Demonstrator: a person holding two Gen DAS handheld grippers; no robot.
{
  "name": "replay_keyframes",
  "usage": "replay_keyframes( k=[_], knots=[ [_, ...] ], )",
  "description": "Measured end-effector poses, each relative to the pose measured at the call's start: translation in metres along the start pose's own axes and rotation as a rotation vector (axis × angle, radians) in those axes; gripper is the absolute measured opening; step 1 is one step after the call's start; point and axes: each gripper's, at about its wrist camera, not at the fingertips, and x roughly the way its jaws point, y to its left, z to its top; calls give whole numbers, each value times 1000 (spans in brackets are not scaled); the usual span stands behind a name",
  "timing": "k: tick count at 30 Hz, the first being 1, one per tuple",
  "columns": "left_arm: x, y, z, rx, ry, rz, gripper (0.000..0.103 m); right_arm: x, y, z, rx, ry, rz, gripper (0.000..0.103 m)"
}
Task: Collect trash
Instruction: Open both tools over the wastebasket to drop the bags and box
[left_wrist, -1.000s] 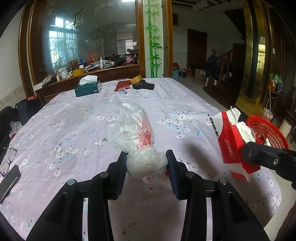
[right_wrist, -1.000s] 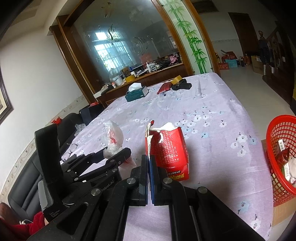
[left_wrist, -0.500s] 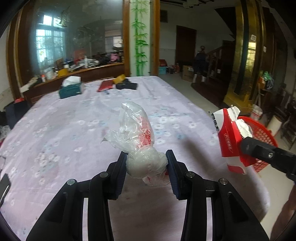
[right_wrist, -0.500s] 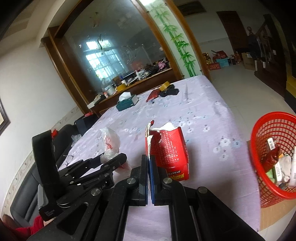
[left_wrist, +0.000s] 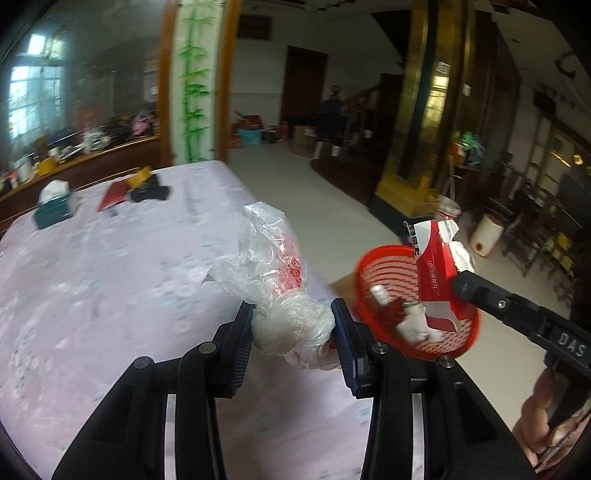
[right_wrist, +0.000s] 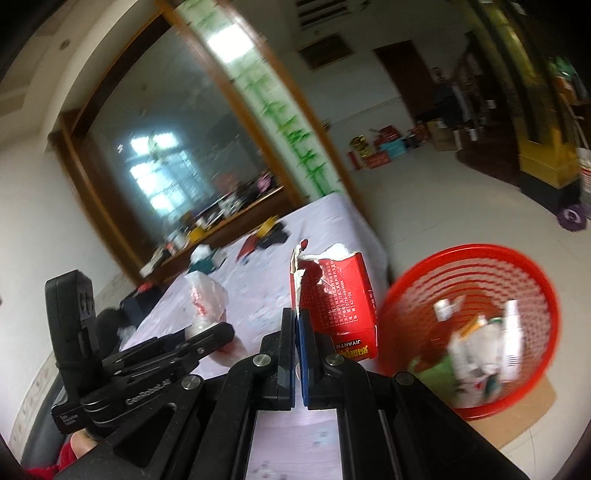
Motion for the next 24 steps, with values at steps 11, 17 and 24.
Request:
replay_keyframes(
  k=[11,17,24],
  knots=[
    [50,-79,18,98,45,-129,40,-40,-72,13,130,-88,-92,3],
    [79,-101,17,118,85,-153,40,-43,-95,16,169,-89,-103,3],
    [107,-114,15,130,117,-156,53,-34,-109,16,184,-65,-114,5]
  ],
)
